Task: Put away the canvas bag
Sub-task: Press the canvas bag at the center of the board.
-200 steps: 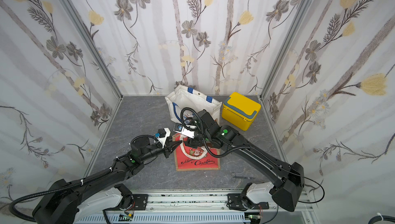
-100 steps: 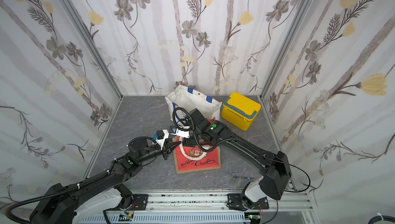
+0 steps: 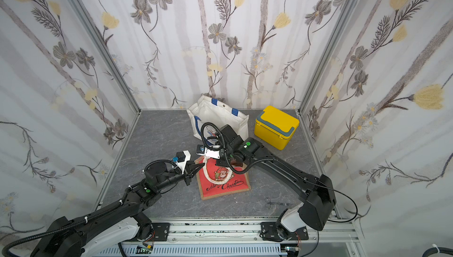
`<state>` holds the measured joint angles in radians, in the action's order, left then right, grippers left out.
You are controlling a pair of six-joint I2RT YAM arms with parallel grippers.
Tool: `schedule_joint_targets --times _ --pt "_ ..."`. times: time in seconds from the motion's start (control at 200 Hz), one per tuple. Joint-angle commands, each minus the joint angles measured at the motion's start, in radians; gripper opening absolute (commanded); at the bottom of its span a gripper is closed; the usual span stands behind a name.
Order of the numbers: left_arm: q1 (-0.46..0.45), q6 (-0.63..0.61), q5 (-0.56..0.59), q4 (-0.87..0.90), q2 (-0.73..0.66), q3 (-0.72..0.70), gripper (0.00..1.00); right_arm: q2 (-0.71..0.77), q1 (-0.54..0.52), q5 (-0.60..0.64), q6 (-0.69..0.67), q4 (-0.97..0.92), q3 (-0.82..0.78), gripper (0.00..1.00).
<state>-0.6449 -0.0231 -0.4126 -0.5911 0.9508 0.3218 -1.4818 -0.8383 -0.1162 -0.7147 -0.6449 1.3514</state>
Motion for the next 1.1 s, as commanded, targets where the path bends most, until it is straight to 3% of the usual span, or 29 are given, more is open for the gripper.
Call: schedule_joint_targets --times 0.0,0.07,0.225,0.385,0.45,0.52,0.6,0.664,0.704,0.779,0.959,1.019,1.094 --pt "0.002 0.007 0.001 -0.033 -0.019 -0.007 0.02 0.008 0.033 0.139 0.007 -0.035 -0.009 0.36" --pt "0.002 0.012 0.003 -0.035 -0.038 -0.016 0.02 0.011 0.054 0.144 0.01 -0.039 -0.014 0.48" --pt "0.002 0.018 0.014 -0.033 -0.077 -0.034 0.03 0.033 0.071 0.137 0.024 -0.043 -0.032 0.48" --pt "0.002 0.025 0.034 -0.032 -0.089 -0.038 0.05 0.058 0.071 0.11 0.057 -0.059 -0.043 0.28" --pt "0.002 0.028 0.053 -0.022 -0.083 -0.029 0.08 0.069 0.071 0.088 0.087 -0.065 -0.044 0.16" --pt "0.003 0.026 0.055 -0.012 -0.08 -0.02 0.25 0.082 0.067 0.056 0.105 -0.05 -0.056 0.04" --pt "0.001 0.011 0.06 0.018 -0.076 0.006 0.58 0.089 0.063 0.012 0.122 -0.032 -0.069 0.04" --pt "-0.005 -0.014 0.069 0.055 -0.072 0.04 0.79 0.086 0.059 0.001 0.141 -0.023 -0.079 0.05" --pt "-0.015 -0.041 0.077 0.102 -0.061 0.074 0.86 0.082 0.059 -0.003 0.15 -0.022 -0.081 0.05" --pt "-0.04 -0.081 0.103 0.175 -0.024 0.141 0.92 0.078 0.059 -0.017 0.163 -0.013 -0.087 0.05" --pt "-0.097 -0.175 0.201 0.368 0.096 0.265 0.92 0.103 0.066 -0.069 0.178 0.024 -0.112 0.08" --pt "-0.101 -0.191 0.197 0.443 0.135 0.313 0.86 0.127 0.07 -0.087 0.177 0.054 -0.138 0.12" --pt "-0.102 -0.195 0.19 0.481 0.162 0.352 0.68 0.158 0.074 -0.114 0.178 0.103 -0.177 0.17"
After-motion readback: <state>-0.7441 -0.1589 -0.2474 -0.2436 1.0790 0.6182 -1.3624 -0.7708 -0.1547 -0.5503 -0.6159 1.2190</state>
